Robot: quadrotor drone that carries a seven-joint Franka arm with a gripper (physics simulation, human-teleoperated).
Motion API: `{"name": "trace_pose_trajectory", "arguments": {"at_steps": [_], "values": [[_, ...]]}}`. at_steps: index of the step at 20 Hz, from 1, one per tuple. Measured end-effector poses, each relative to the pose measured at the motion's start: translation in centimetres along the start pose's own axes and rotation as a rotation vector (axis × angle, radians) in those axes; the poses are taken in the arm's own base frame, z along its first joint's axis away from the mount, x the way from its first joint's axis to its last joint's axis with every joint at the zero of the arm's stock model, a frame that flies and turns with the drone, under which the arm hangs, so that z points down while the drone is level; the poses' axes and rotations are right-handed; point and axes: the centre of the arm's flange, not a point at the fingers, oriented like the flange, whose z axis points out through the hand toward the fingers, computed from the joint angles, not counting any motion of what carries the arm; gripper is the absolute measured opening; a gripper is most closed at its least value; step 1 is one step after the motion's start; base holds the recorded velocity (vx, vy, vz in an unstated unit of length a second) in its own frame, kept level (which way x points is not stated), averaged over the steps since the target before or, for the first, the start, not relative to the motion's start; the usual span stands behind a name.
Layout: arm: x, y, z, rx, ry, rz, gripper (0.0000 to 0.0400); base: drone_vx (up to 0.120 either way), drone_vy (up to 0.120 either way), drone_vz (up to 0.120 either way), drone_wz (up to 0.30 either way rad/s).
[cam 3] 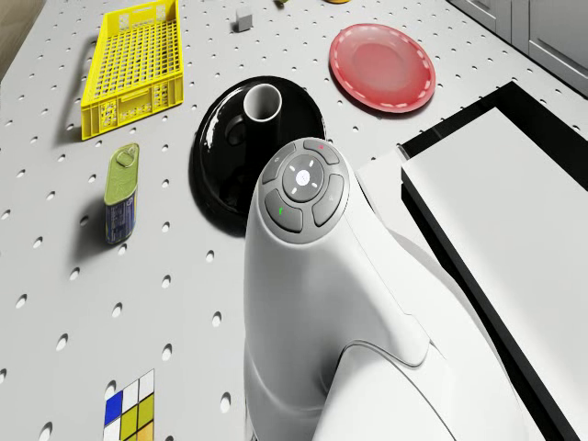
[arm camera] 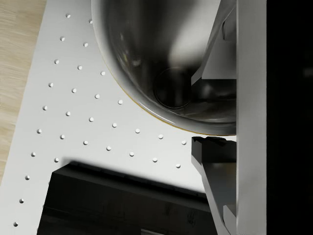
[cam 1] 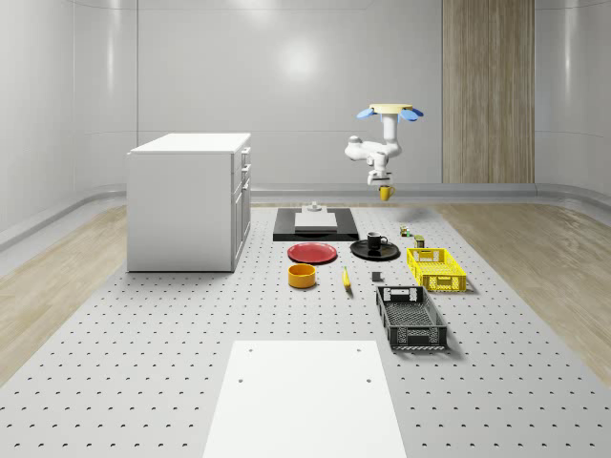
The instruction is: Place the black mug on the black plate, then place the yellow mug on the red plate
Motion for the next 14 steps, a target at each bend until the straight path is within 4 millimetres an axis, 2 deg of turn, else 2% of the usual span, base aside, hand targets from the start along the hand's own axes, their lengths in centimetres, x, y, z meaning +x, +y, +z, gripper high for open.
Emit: {"name": "trace_pose_trajectory", "arguments": {"at_steps": [12,14], "values": [[0.00,0.00,0.00,0.000,0.000,-0.359,0.0100,0.000,0.000,0.000,-0.300],[0.00,-0.04,0.00,0.000,0.000,-0.416,0.0100,0.080,0.000,0.000,-0.150]]}}
